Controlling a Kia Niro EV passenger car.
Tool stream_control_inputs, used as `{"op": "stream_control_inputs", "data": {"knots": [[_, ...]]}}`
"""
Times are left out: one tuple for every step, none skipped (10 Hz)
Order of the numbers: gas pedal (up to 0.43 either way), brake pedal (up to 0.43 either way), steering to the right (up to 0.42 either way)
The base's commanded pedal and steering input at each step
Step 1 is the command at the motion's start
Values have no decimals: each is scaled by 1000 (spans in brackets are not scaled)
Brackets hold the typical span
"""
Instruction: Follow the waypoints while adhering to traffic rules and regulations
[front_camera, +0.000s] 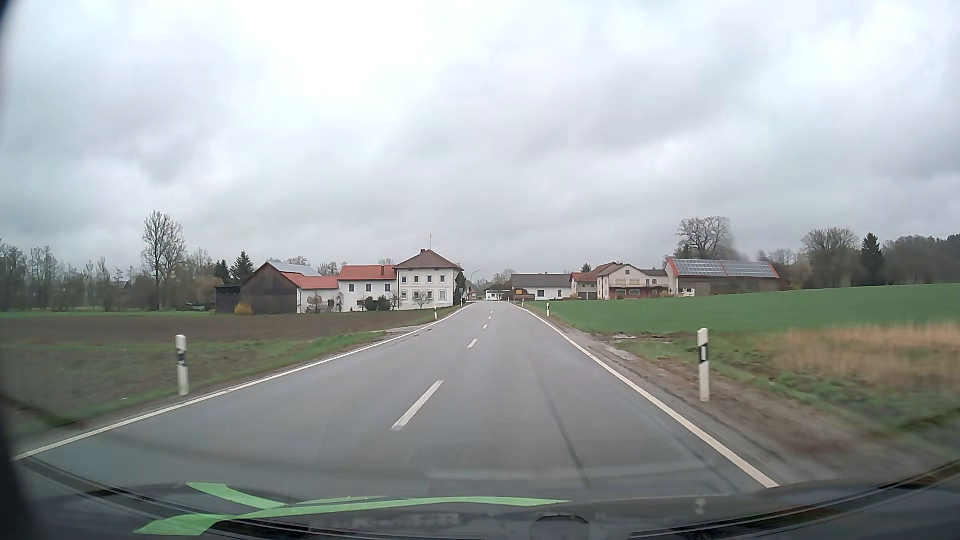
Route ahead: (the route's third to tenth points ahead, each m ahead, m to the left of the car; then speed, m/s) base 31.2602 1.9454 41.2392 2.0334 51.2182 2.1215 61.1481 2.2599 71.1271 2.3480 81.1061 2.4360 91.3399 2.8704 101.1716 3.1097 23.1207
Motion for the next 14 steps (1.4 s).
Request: {"op": "stream_control_inputs", "data": {"knots": [[0, 0, -2], [0, 0, -2], [0, 0, -2], [0, 0, -2], [0, 0, -3], [0, 0, -5], [0, 0, -5], [28, 0, -5], [59, 0, -5], [59, 0, -6], [59, 0, -8], [59, 0, -8], [0, 0, -8], [0, 0, -8]]}}
